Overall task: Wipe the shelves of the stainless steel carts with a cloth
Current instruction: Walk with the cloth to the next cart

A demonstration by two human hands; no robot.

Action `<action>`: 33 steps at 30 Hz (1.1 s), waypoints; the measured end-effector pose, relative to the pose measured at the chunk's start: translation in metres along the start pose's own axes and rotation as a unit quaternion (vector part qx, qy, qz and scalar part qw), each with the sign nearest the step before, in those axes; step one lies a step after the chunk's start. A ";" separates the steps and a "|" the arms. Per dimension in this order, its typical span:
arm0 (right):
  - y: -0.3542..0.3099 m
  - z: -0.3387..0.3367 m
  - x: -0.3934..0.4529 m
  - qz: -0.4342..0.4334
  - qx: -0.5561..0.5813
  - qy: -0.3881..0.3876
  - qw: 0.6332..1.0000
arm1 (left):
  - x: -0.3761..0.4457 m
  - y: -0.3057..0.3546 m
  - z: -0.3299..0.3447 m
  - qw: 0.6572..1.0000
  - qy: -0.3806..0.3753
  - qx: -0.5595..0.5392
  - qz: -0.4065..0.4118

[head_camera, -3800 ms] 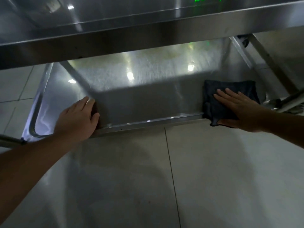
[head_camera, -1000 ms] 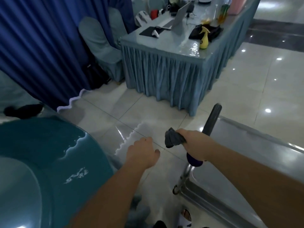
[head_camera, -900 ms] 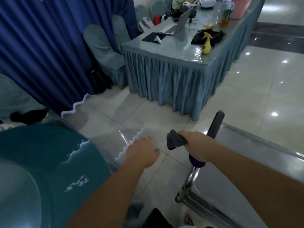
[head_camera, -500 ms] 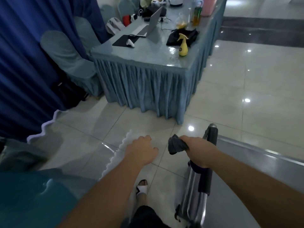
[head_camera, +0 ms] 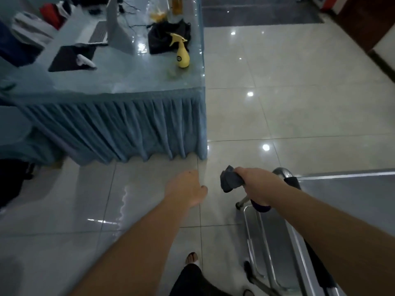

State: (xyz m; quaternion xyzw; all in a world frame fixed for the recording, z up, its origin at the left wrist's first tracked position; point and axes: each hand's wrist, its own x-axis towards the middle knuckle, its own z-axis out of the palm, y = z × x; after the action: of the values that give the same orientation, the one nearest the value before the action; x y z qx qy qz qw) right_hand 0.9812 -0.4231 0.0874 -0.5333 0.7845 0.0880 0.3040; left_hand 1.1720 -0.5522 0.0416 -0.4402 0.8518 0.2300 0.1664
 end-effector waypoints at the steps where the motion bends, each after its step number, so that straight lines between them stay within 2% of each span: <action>1: 0.000 -0.004 0.004 0.007 0.003 0.002 1.000 | 0.007 -0.002 -0.005 1.000 0.001 0.003 0.008; 6: 0.010 -0.024 0.029 0.044 0.027 -0.009 0.999 | 0.047 0.009 -0.025 0.998 -0.013 0.001 0.064; 11: 0.044 -0.049 0.063 0.069 0.051 0.014 0.996 | 0.102 0.045 -0.056 0.990 -0.001 0.075 0.116; 16: 0.084 -0.107 0.102 0.090 0.072 0.036 0.993 | 0.166 0.090 -0.105 0.982 0.024 0.124 0.139; 25: 0.154 -0.188 0.159 0.164 0.168 0.019 0.972 | 0.284 0.163 -0.169 0.973 0.013 0.150 0.174; 28: 0.186 -0.203 0.188 0.188 0.161 0.032 0.968 | 0.335 0.190 -0.184 0.963 -0.005 0.172 0.209; 33: 0.239 -0.228 0.240 0.271 0.211 0.053 0.938 | 0.430 0.245 -0.217 0.929 -0.019 0.223 0.294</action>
State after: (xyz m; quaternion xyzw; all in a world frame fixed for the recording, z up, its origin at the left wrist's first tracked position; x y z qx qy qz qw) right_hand 0.6218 -0.6170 0.0877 -0.2280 0.9148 -0.0288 0.3322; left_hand 0.7121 -0.8345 0.0751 -0.1172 0.9691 0.0809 0.2013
